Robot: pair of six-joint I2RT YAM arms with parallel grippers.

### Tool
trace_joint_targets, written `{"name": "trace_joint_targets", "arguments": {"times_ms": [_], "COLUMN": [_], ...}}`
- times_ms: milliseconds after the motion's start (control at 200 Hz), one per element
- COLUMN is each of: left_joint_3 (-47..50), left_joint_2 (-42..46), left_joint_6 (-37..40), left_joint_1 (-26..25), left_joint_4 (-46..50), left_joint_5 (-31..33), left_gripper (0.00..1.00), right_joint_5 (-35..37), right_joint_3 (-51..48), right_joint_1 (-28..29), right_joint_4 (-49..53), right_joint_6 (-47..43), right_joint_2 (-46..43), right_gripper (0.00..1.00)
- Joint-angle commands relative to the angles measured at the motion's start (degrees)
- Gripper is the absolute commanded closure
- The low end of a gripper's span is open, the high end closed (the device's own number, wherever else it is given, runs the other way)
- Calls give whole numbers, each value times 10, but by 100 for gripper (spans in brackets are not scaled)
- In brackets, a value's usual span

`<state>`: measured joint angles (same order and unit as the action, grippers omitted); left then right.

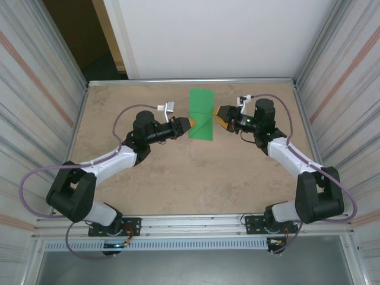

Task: Fold a paper plane with a square sheet of paper (pick it up from the middle)
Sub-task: Turn over the paper at the center of the table.

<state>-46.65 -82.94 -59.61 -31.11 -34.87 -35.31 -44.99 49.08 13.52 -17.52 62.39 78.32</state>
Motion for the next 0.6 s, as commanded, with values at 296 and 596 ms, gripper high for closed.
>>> {"name": "trace_joint_targets", "arguments": {"times_ms": [296, 596], "left_joint_3": [-132, -333], "left_joint_2": [54, -77], "left_joint_6": [297, 404], "left_joint_1": [-14, -119], "left_joint_4": [529, 829], "left_joint_5": [300, 702], "left_gripper": [87, 89], "right_joint_5": [173, 236], "right_joint_3": [-2, 3], "right_joint_1": [-56, -58], "right_joint_4": [264, 313], "right_joint_6": [-158, -181], "right_joint_2": [-100, -120], "right_gripper": [27, 27]}}
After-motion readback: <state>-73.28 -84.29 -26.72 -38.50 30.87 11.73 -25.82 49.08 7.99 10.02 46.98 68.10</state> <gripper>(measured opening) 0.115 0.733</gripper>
